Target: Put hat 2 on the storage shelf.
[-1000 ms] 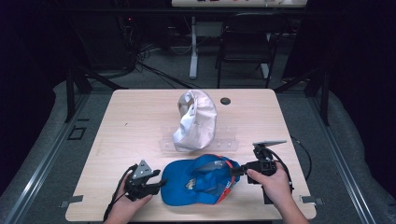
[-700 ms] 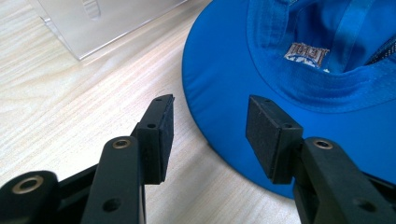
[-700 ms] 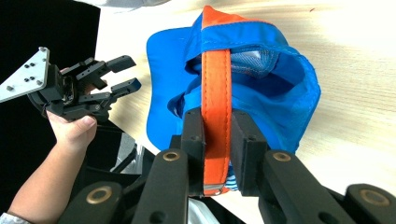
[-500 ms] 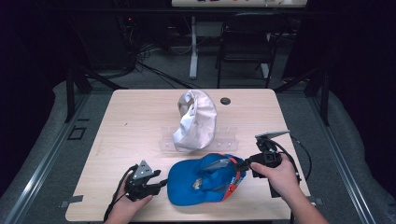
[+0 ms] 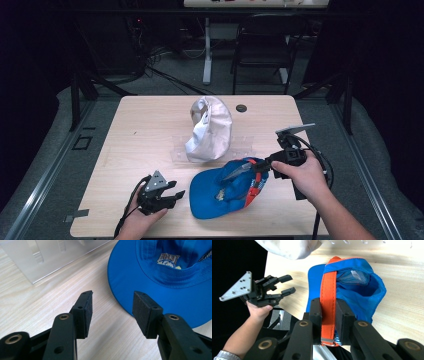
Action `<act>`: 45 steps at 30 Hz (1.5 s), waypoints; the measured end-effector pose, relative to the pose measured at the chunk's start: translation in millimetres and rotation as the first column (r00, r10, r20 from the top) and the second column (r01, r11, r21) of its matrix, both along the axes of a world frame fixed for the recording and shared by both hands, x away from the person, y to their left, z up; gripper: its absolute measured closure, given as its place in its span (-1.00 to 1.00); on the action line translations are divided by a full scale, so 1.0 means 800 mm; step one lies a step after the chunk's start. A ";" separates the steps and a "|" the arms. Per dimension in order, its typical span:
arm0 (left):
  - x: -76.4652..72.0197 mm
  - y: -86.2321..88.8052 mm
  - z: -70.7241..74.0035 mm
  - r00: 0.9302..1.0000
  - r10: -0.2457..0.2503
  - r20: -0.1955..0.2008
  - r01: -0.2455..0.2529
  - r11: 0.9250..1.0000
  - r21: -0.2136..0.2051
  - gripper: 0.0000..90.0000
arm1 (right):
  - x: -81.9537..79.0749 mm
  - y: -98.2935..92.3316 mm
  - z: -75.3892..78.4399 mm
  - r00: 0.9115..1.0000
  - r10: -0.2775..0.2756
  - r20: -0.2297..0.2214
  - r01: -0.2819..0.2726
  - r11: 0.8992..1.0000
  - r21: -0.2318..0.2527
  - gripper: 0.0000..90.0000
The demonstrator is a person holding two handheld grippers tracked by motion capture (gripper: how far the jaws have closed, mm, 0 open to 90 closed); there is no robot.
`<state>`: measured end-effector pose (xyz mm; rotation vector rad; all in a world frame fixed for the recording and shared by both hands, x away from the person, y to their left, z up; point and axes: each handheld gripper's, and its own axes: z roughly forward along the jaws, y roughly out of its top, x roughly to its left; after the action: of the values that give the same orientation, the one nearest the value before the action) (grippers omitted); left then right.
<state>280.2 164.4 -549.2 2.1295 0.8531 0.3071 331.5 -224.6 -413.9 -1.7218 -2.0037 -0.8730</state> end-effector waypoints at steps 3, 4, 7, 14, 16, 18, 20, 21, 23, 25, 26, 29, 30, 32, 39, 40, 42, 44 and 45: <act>0.001 -0.004 0.001 1.000 -0.008 0.002 0.008 1.000 0.005 0.14 | 0.003 0.004 0.008 1.000 -0.007 0.004 0.007 1.000 0.008 0.72; 0.001 -0.005 0.002 1.000 -0.011 0.000 0.011 1.000 0.005 0.14 | 0.004 0.006 0.012 1.000 -0.021 0.000 0.021 1.000 0.004 0.72; 0.001 -0.010 0.004 1.000 -0.012 0.001 0.012 1.000 -0.006 0.13 | 0.006 0.008 0.021 1.000 -0.006 0.011 0.006 1.000 0.004 0.72; -0.002 -0.026 0.010 0.999 -0.039 0.011 0.039 0.999 -0.009 0.12 | 0.009 0.012 0.042 1.000 0.005 0.004 -0.005 1.000 0.009 0.72; -0.003 -0.031 0.012 0.999 -0.048 0.021 0.048 0.999 -0.018 0.12 | 0.009 0.014 0.048 1.000 0.009 -0.001 -0.009 1.000 0.004 0.72; -0.005 -0.036 0.015 0.998 -0.054 0.019 0.054 0.998 -0.023 0.12 | 0.008 0.016 0.055 1.000 -0.005 0.003 0.004 1.000 0.011 0.72; -0.006 -0.042 0.018 0.998 -0.062 0.028 0.063 0.998 -0.027 0.12 | 0.008 0.016 0.063 1.000 0.000 -0.001 0.000 1.000 0.020 0.72; -0.006 -0.045 0.019 0.997 -0.067 0.031 0.068 0.997 -0.029 0.12 | 0.008 0.017 0.068 1.000 0.001 -0.001 -0.001 1.000 0.016 0.72; -0.007 -0.052 0.022 0.997 -0.077 0.032 0.078 0.996 -0.034 0.11 | 0.008 0.017 0.077 1.000 0.002 0.018 -0.002 1.000 0.001 0.72; -0.008 -0.059 0.024 0.996 -0.086 0.035 0.088 0.995 -0.045 0.10 | 0.008 0.018 0.087 1.000 -0.005 0.018 0.005 1.000 -0.004 0.72; -0.008 -0.062 0.025 0.995 -0.090 0.036 0.092 0.995 -0.049 0.10 | 0.009 0.016 0.089 1.000 0.008 0.028 -0.008 1.000 -0.012 0.72; -0.008 -0.075 0.029 0.993 -0.107 0.045 0.110 0.992 -0.062 0.09 | 0.010 0.014 0.099 0.999 -0.010 0.033 0.011 0.999 -0.031 0.72; -0.008 -0.079 0.031 0.993 -0.113 0.044 0.116 0.991 -0.067 0.09 | 0.011 0.012 0.102 0.999 -0.010 0.040 0.012 0.999 -0.031 0.72; -0.008 -0.089 0.034 0.991 -0.125 0.052 0.129 0.989 -0.070 0.09 | 0.012 0.010 0.106 0.999 -0.027 0.047 0.029 0.999 -0.034 0.72; -0.007 -0.122 0.046 0.982 -0.170 0.078 0.175 0.982 -0.070 0.10 | 0.015 -0.002 0.123 0.998 -0.043 0.054 0.045 0.998 -0.050 0.72; -0.006 -0.127 0.048 0.981 -0.178 0.080 0.184 0.980 -0.071 0.09 | 0.015 -0.004 0.125 0.998 -0.042 0.056 0.045 0.997 -0.055 0.72; -0.006 -0.137 0.052 0.978 -0.189 0.085 0.195 0.979 -0.060 0.09 | 0.016 -0.006 0.130 0.997 -0.052 0.057 0.055 0.997 -0.058 0.72; -0.006 -0.146 0.056 0.977 -0.196 0.086 0.202 0.977 -0.069 0.06 | 0.018 -0.009 0.135 0.996 -0.062 0.060 0.066 0.996 -0.067 0.72; -0.006 -0.149 0.057 0.976 -0.200 0.089 0.206 0.976 -0.066 0.04 | 0.020 -0.011 0.138 0.995 -0.075 0.068 0.079 0.995 -0.063 0.72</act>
<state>275.4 45.0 -503.3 2.0982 0.5846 0.2499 347.3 -233.1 -303.4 -1.8402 -2.0410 -0.9090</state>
